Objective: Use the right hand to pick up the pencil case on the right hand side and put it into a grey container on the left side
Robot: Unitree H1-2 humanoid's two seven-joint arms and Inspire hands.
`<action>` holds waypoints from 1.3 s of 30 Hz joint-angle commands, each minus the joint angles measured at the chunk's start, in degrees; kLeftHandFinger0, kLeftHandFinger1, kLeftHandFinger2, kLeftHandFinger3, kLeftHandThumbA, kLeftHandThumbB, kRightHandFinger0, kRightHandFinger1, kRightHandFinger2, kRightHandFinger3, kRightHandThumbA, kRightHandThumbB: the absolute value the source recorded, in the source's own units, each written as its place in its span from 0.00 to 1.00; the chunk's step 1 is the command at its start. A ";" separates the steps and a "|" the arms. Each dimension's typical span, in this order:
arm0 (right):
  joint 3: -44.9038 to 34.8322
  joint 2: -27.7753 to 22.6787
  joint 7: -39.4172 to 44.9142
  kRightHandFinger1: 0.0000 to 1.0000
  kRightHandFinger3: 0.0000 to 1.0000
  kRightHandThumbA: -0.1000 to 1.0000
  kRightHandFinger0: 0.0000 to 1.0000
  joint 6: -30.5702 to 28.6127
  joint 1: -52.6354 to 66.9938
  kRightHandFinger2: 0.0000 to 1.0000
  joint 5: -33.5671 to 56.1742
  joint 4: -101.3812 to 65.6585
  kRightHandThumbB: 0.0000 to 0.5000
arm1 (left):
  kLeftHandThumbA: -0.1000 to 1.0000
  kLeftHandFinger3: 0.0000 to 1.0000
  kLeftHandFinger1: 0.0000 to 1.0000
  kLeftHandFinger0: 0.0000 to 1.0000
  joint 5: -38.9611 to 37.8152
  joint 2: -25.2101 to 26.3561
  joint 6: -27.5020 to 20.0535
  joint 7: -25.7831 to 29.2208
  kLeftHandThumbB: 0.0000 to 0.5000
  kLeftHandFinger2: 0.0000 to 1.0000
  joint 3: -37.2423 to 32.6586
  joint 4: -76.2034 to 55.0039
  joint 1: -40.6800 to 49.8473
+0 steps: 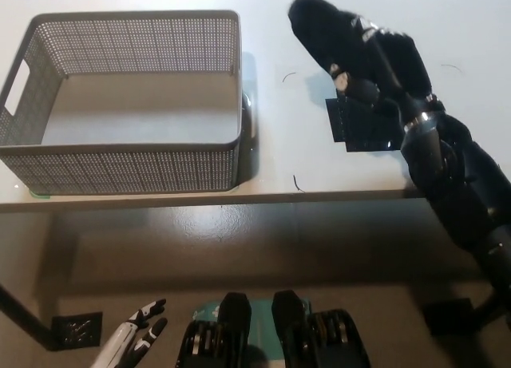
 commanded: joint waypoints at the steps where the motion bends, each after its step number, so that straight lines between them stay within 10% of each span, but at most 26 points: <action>1: -3.67 0.99 2.61 0.44 0.88 0.00 0.00 1.84 -11.94 0.74 0.53 -19.41 0.32 | 1.00 0.93 1.00 1.00 -0.14 1.35 -2.17 0.18 1.00 0.92 0.22 -0.50 -0.18; 28: 0.99 17.07 0.29 0.33 0.83 0.00 0.00 2.84 -26.19 0.71 -3.75 -4.53 0.53 | 1.00 0.98 1.00 1.00 1.26 0.13 -2.17 -3.28 1.00 0.98 -0.66 -1.63 0.13; 39: 3.94 22.36 -6.45 0.32 0.86 0.00 0.00 -2.06 -29.75 0.72 -4.38 16.07 0.36 | 1.00 0.95 1.00 1.00 5.85 -1.21 -2.17 -0.94 1.00 0.94 -2.39 -0.74 -1.15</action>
